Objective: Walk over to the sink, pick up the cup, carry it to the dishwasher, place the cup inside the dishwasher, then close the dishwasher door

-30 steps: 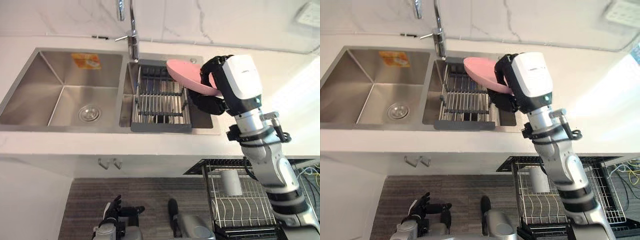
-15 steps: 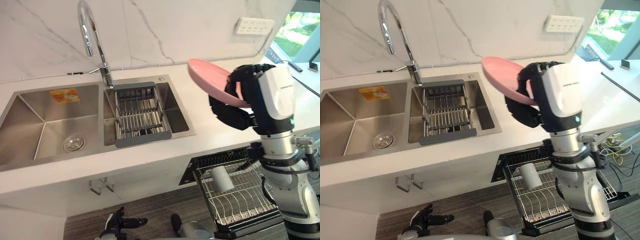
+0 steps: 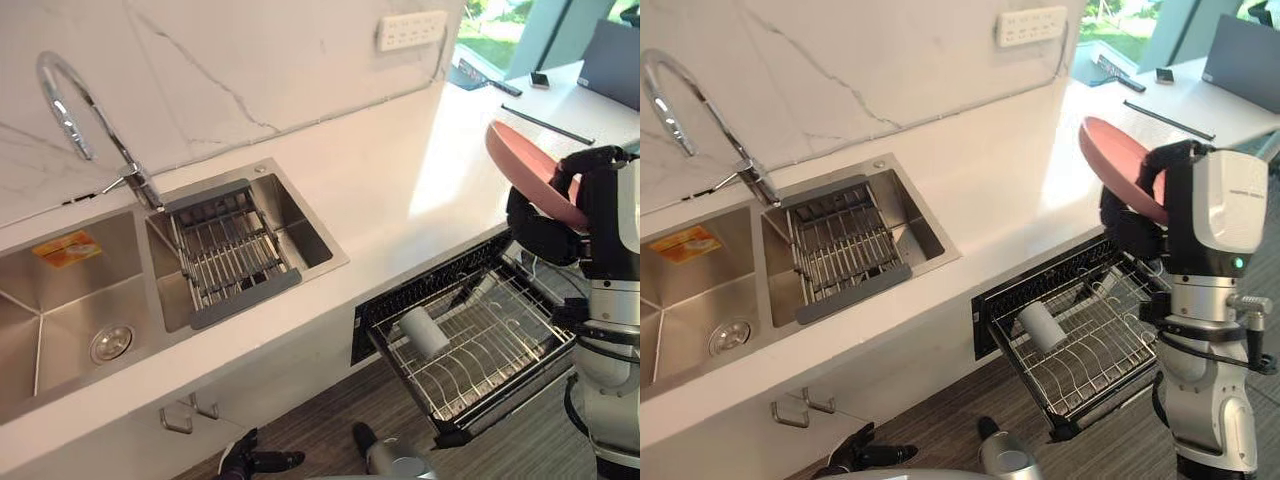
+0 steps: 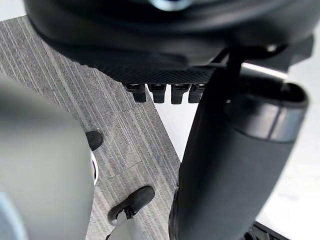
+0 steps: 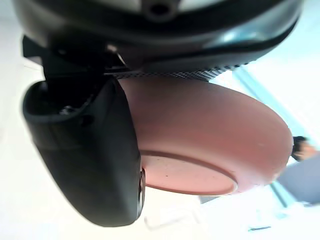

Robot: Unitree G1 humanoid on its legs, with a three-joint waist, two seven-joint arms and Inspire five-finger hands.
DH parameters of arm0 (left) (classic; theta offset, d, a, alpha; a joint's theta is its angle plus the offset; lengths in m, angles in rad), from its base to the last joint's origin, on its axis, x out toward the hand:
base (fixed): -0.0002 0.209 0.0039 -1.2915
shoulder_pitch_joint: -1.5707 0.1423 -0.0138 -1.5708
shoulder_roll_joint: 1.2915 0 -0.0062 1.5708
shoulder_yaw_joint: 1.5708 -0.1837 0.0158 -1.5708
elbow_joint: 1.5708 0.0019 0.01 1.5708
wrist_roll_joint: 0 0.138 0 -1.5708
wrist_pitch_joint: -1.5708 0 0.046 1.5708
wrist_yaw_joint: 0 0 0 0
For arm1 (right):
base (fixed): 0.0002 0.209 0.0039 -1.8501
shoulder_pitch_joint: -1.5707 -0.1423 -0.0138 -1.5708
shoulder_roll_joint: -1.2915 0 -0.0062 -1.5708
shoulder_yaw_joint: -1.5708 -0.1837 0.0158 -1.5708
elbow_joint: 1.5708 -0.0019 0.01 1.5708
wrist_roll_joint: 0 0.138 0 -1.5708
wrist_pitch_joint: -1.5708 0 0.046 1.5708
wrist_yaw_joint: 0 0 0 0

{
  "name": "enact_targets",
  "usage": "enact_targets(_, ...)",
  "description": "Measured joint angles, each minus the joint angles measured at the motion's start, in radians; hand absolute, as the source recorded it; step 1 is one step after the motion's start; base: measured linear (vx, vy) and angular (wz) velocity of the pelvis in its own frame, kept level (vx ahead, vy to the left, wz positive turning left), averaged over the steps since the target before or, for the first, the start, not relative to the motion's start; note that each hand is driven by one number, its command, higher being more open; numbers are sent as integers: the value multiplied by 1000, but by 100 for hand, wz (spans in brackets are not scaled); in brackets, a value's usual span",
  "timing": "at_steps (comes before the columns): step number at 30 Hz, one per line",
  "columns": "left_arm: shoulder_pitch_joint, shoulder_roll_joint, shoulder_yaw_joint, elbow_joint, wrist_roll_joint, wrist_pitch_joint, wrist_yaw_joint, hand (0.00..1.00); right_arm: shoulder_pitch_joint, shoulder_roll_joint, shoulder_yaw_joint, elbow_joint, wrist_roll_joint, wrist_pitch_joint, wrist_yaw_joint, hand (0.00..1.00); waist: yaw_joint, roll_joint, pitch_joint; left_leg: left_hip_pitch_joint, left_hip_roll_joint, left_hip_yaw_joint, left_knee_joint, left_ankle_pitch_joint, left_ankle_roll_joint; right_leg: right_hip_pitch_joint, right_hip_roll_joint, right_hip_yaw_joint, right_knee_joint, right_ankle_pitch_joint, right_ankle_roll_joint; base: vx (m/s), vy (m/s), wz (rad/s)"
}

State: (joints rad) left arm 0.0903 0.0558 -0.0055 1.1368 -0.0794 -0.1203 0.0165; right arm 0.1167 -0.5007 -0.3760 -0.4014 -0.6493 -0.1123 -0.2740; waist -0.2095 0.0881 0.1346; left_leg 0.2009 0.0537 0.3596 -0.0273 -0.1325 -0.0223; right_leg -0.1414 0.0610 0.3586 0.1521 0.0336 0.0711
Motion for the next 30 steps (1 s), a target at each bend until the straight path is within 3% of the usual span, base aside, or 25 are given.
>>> enact_targets(8,18,-50,0,-8,0,-18,-8,100,23,7,-15,46,-2,28,-4,0,-27,55,16,-60,-3,61,77,-49,4,-67,12,56,45,-11,8,9,14,-23)
enact_targets(16,23,-63,0,-45,-1,-30,-13,100,19,31,5,163,-2,37,-9,0,-22,73,58,-122,-1,105,153,-87,5,-125,20,103,78,-13,12,11,6,-15)
enact_targets(21,22,-59,2,-83,0,-40,-12,100,10,34,75,234,-2,62,-7,0,-19,73,111,-153,6,126,217,-121,9,-149,25,120,105,-16,19,20,15,-14)
enact_targets(27,15,-53,21,-130,-1,-47,11,100,-5,35,191,300,-2,70,16,0,30,65,159,-221,47,179,339,-170,12,-199,22,111,155,-29,29,26,-7,6)
enact_targets(30,7,-38,21,-162,-1,-62,32,100,-59,35,249,359,-2,71,26,0,58,39,196,-246,60,175,398,-191,19,-211,19,100,189,-38,41,-12,5,13)
